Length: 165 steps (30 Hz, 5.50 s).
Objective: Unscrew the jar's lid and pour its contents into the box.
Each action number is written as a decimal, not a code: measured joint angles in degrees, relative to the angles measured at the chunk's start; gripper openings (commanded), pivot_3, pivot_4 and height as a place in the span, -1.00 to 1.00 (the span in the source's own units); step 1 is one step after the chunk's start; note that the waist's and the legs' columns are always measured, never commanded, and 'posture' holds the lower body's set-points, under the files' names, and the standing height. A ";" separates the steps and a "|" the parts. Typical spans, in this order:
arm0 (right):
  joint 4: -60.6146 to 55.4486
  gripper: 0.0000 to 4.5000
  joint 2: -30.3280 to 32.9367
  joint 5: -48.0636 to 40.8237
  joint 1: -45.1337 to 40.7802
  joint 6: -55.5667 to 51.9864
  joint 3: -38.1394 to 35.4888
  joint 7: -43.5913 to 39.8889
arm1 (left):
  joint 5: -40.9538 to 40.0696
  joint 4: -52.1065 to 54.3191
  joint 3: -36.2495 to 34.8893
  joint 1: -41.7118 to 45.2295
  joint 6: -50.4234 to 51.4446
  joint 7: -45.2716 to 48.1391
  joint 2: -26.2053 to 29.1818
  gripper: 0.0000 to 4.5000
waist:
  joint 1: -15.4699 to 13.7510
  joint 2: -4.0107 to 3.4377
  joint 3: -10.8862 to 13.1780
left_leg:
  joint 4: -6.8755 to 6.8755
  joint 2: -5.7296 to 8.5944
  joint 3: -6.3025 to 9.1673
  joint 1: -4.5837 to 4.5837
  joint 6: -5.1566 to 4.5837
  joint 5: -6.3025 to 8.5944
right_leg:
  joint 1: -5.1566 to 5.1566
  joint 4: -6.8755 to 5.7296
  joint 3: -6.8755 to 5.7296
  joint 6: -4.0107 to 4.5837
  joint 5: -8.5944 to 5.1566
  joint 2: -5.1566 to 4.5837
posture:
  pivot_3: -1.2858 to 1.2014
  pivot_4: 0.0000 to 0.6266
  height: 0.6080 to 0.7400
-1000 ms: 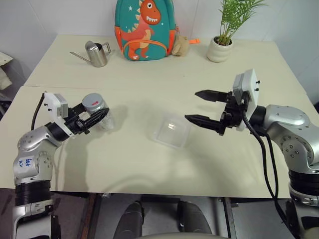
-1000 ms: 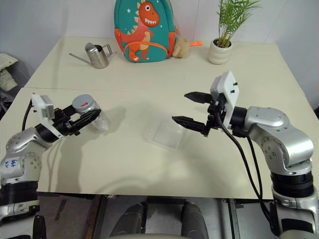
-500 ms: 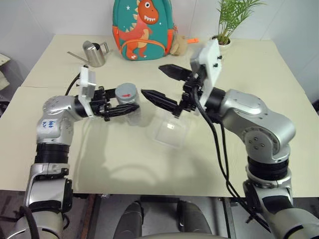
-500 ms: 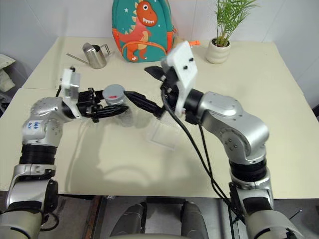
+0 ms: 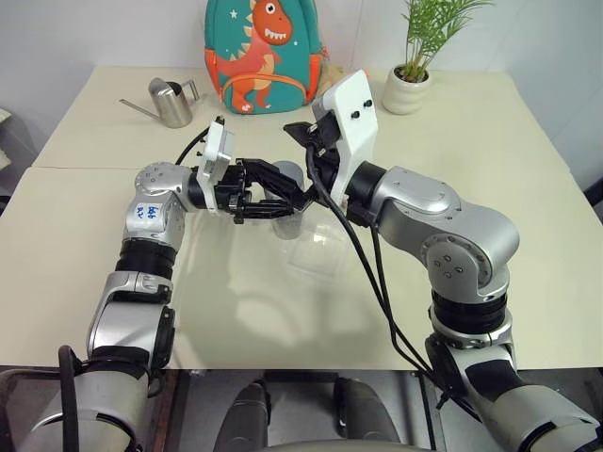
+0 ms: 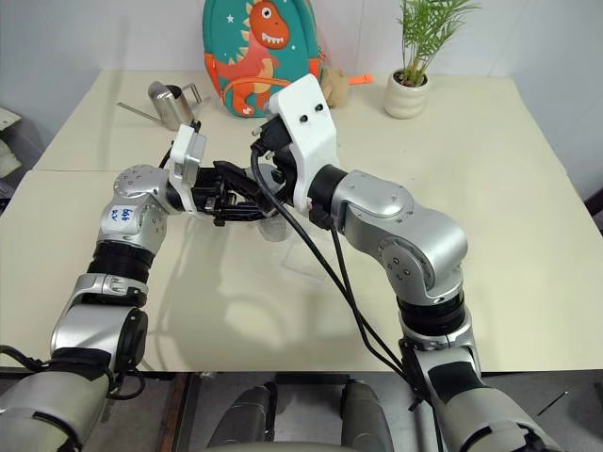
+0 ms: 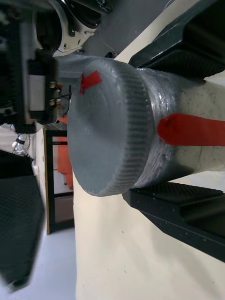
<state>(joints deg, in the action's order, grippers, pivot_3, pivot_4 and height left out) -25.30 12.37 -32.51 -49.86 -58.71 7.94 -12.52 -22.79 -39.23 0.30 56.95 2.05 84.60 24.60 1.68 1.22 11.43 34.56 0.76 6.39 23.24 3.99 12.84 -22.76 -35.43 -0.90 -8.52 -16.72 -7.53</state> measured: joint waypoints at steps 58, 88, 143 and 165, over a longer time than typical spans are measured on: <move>4.04 0.14 9.75 -3.83 1.58 3.85 -5.29 -30.23 | -4.35 9.02 2.59 -1.11 4.23 1.40 -1.94 0.08 | -0.09 0.00 0.00 | 0.03 -0.02 -0.04 -0.01 -0.02 0.01 | -0.03 -0.03 0.07 0.01 -0.01 0.03 | 0.03 -0.52 1.00; 5.57 1.00 9.71 -4.38 1.29 8.43 -3.09 -35.64 | -7.90 12.62 1.86 -4.06 6.25 1.39 -1.96 0.08 | -0.07 0.00 0.00 | 0.06 -0.03 -0.04 -0.01 -0.02 0.00 | -0.03 -0.05 0.07 0.01 -0.01 0.03 | 0.03 -0.52 1.00; 7.34 1.00 14.09 -4.32 -0.88 8.16 -2.50 -32.08 | -8.01 15.91 -0.11 -6.55 7.26 1.27 -1.16 0.08 | -0.09 0.00 0.00 | 0.11 -0.03 -0.05 -0.01 -0.02 0.00 | -0.03 -0.07 0.09 0.01 -0.01 0.04 | 0.03 -0.52 1.00; 1.84 1.00 19.99 -10.79 1.32 1.26 -9.93 -25.86 | -7.27 12.89 -0.16 -6.42 5.86 1.39 -0.80 0.08 | -0.20 0.01 0.01 | 0.11 -0.02 -0.06 0.00 -0.03 0.01 | -0.02 -0.04 0.09 0.01 -0.01 0.02 | 0.03 -0.52 1.00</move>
<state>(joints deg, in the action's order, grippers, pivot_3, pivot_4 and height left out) -23.47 32.36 -43.30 -48.54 -57.45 -1.99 -38.38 -30.06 -26.35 0.14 50.54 7.91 85.99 23.80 1.48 1.23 11.43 34.68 0.74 6.34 23.24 3.95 12.85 -22.78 -35.47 -0.81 -8.51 -16.72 -7.51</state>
